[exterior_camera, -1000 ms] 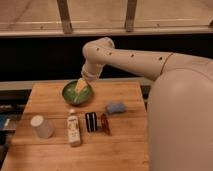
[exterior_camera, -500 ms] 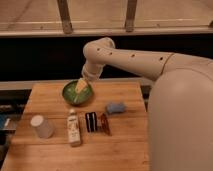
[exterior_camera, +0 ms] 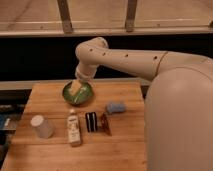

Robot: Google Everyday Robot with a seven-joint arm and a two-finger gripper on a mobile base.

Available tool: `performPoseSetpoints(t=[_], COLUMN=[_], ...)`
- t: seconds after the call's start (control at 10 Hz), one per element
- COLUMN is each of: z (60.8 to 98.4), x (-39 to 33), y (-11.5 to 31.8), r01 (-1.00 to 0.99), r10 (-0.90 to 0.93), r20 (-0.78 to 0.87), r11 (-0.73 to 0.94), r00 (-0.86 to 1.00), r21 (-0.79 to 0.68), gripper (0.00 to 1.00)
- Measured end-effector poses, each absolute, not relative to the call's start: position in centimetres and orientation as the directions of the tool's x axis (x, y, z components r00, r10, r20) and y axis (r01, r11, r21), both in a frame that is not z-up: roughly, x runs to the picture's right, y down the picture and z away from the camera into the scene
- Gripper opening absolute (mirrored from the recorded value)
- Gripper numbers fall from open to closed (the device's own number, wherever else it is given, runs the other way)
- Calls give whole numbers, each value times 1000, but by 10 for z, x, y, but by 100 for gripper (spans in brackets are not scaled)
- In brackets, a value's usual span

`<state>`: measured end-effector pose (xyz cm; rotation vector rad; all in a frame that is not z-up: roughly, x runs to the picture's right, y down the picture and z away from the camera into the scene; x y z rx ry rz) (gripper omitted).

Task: Place the ceramic cup over the eraser

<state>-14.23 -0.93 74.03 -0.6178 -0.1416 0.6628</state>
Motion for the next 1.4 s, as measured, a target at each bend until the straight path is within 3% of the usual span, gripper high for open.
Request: performPoseSetpoints(t=[0.5, 1.1, 1.4], z=[695, 700, 707], x=[-235, -322, -326], y=[34, 78, 95], r01=[-375, -131, -88], r10=[509, 341, 290], r20=[59, 177, 170], r11=[703, 713, 700], r00=[859, 923, 942], r21=[-604, -689, -709], gripper=[80, 80, 80])
